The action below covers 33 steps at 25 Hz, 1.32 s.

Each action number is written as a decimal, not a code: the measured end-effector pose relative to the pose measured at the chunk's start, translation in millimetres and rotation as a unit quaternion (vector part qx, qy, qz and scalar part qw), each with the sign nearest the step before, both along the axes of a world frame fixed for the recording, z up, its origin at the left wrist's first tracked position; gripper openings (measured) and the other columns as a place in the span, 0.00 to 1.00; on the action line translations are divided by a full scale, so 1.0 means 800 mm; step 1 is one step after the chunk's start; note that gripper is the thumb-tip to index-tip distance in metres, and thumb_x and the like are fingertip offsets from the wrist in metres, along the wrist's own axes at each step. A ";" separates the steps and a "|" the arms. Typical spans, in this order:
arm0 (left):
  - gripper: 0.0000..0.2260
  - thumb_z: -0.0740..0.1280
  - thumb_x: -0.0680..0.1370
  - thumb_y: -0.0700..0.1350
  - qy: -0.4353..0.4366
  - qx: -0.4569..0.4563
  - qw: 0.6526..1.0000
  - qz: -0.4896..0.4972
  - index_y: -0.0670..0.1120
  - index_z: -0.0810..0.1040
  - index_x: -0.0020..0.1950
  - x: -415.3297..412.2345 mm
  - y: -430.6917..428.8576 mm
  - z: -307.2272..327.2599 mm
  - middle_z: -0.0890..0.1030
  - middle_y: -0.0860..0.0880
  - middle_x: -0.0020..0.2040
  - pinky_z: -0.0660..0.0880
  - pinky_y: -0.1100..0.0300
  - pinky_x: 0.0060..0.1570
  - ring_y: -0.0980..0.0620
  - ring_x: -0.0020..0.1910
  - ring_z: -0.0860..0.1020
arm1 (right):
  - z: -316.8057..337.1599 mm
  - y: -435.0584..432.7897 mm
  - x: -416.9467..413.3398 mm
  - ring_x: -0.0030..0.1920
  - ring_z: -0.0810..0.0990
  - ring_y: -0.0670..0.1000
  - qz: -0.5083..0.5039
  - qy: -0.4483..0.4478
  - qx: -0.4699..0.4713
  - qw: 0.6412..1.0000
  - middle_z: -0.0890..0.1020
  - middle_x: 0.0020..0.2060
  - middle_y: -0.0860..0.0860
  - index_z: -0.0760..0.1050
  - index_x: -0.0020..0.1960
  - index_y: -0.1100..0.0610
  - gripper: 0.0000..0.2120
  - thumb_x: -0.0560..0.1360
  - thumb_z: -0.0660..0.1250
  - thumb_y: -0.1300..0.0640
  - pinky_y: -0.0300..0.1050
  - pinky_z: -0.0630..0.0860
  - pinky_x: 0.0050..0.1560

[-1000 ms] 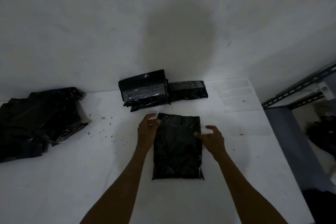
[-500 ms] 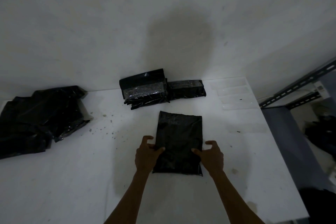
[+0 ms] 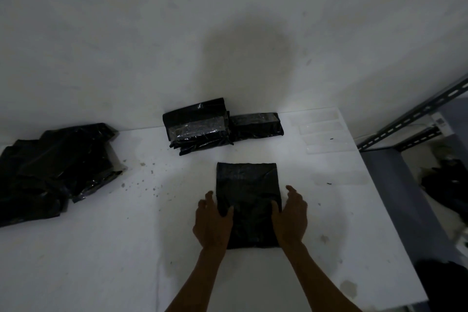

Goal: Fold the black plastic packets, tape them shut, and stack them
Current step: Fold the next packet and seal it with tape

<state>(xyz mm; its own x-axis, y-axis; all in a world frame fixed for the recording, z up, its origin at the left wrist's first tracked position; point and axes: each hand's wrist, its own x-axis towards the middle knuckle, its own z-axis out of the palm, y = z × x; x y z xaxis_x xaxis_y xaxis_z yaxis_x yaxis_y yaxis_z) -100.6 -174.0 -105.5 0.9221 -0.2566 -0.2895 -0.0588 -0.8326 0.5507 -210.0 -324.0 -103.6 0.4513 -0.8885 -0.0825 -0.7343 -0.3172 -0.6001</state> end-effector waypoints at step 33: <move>0.07 0.76 0.72 0.40 0.161 -0.329 0.928 0.060 0.43 0.86 0.48 0.153 -0.054 0.001 0.86 0.49 0.44 0.78 0.67 0.48 0.56 0.45 0.84 | -0.016 -0.133 0.087 0.44 0.84 0.48 -0.006 -0.189 0.215 0.958 0.86 0.41 0.50 0.85 0.47 0.55 0.04 0.72 0.76 0.59 0.47 0.80 0.56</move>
<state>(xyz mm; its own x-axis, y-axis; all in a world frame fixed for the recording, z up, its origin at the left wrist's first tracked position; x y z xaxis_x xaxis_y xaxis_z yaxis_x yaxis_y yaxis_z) 22.0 -217.0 -104.9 0.8482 -0.3773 -0.3718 0.2685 -0.2988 0.9158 -140.3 -430.5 -116.7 0.5106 -0.8145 -0.2754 -0.4406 0.0272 -0.8973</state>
